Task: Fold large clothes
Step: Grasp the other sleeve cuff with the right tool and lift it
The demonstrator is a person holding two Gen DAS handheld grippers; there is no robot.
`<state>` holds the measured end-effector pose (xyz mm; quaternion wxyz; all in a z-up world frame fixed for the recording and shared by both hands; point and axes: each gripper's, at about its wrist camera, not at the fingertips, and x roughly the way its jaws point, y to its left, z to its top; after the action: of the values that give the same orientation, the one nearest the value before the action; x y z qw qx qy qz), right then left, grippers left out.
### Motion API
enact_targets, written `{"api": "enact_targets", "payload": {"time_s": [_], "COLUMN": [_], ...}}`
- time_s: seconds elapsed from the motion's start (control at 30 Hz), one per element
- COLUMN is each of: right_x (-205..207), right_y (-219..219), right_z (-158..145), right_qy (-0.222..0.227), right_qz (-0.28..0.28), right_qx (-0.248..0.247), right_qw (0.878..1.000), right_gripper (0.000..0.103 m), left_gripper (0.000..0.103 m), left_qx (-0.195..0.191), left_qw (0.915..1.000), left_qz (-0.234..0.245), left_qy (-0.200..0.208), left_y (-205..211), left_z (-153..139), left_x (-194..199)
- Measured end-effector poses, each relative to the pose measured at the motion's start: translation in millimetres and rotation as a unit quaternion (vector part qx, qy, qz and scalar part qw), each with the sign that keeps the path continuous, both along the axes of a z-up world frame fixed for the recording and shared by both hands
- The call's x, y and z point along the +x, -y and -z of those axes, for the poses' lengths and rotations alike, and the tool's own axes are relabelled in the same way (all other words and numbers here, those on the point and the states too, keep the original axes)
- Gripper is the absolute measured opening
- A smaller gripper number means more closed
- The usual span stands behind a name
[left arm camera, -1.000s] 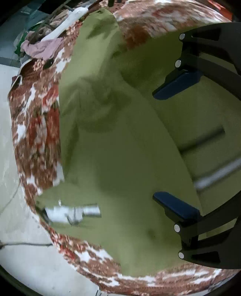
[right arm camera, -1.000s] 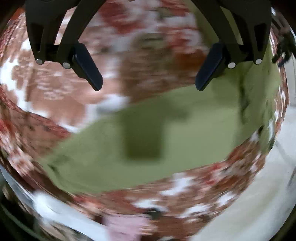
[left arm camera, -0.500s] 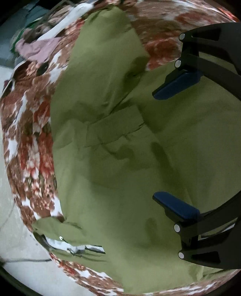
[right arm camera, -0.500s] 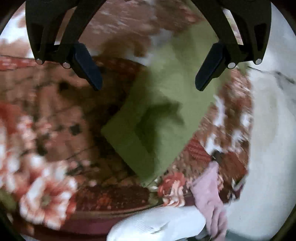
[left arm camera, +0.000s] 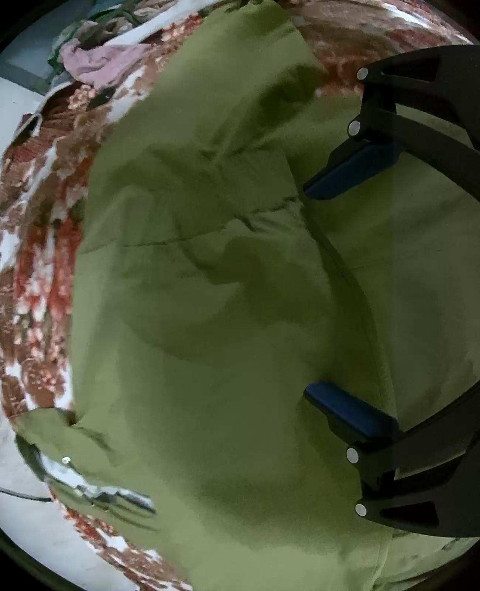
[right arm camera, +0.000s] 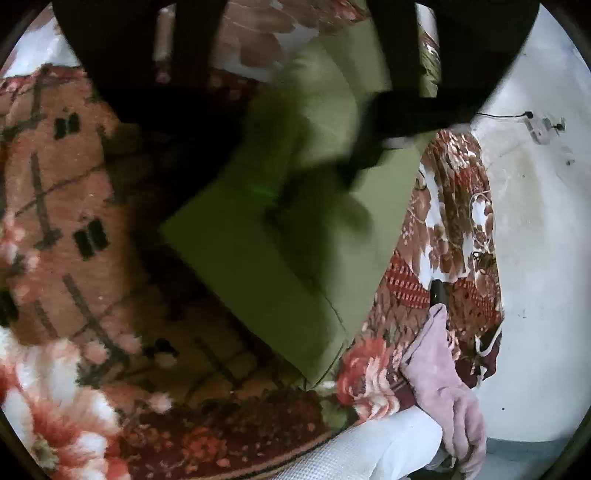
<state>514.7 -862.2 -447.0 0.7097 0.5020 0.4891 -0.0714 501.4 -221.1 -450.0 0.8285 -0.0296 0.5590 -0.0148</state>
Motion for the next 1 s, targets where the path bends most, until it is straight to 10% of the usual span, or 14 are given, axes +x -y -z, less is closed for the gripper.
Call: {"api": "enact_targets", "payload": {"time_s": [0.3, 0.43, 0.67, 1.0], "right_x": [15, 24, 47, 66], "right_y": [-37, -70, -189, -339], "right_z": [-82, -136, -223, -260], "right_qy": [0.074, 0.143, 0.225, 0.248], "right_qz": [-0.063, -0.068, -0.166, -0.248], "right_qx": [-0.087, -0.054, -0.045, -0.021], "right_qw": [0.991, 0.986, 0.959, 0.936], "right_gripper": [0.014, 0.012, 0.01, 0.009], "left_gripper": [0.098, 0.098, 0.098, 0.098], "left_qx": [0.049, 0.061, 0.061, 0.055], "left_qw": [0.9983, 0.9974, 0.9961, 0.9942], "left_qz": [0.026, 0.025, 0.029, 0.073], "left_qy": [0.02, 0.028, 0.057, 0.056], "left_y": [11, 14, 17, 14], "left_z": [20, 22, 21, 18], "left_x": [-9, -12, -19, -23]}}
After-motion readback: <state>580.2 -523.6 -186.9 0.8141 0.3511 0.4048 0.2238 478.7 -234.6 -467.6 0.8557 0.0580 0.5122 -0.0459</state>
